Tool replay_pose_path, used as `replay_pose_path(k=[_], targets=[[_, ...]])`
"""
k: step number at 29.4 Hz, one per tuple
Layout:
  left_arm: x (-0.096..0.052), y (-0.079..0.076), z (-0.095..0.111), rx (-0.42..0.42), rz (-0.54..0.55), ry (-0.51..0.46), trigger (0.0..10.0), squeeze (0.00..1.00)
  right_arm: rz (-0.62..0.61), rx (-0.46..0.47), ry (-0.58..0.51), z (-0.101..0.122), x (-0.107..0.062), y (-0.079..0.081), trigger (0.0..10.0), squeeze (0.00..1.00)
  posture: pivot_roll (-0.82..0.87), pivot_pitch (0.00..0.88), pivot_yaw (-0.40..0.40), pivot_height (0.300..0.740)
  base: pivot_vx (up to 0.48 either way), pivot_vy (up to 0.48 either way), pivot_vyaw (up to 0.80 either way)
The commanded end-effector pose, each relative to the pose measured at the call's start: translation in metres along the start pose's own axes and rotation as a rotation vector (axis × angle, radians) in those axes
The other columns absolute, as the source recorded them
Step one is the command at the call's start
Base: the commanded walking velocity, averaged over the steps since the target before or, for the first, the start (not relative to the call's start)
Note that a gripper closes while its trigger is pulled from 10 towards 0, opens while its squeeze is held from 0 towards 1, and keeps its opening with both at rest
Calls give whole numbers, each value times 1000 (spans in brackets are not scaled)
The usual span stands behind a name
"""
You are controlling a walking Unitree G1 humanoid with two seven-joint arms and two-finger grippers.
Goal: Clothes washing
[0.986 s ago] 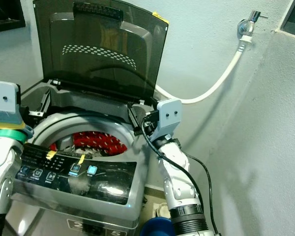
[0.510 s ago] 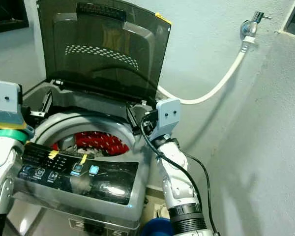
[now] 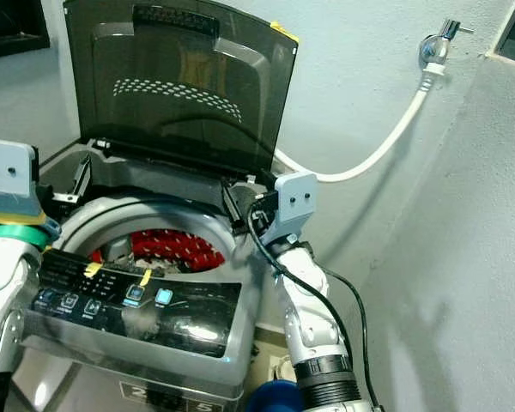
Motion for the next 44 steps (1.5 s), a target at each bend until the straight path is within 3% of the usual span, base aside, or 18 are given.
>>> replay_pose_path(k=[1, 27, 44], targets=[[1, -4, -4, -5, -10, 14, 10000, 0, -16, -6, 17, -4, -4, -5, 10000, 0, 44, 0, -34, 740, 0, 0, 0], [1, -4, -6, -18, -8, 17, 10000, 0, -31, -19, 24, -5, -4, -9, 10000, 0, 34, 0, -30, 740, 0, 0, 0], [2, -3, -5, -13, -5, 17, 10000, 0, -25, -19, 25, -5, -4, -6, 10000, 0, 40, 0, -30, 740, -295, 0, 0]])
Point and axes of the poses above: a point about 5 cm out from each wrist's last joint towards the gripper, its own x axis pointing out of the wrist towards the gripper, its own z axis along the axis of the wrist's last joint, y = z × x, the point moved 6 cm from there along x, pointing out of the wrist towards the gripper, and after that the axes turned 4 degrees about -x, right-handed, at the moved point
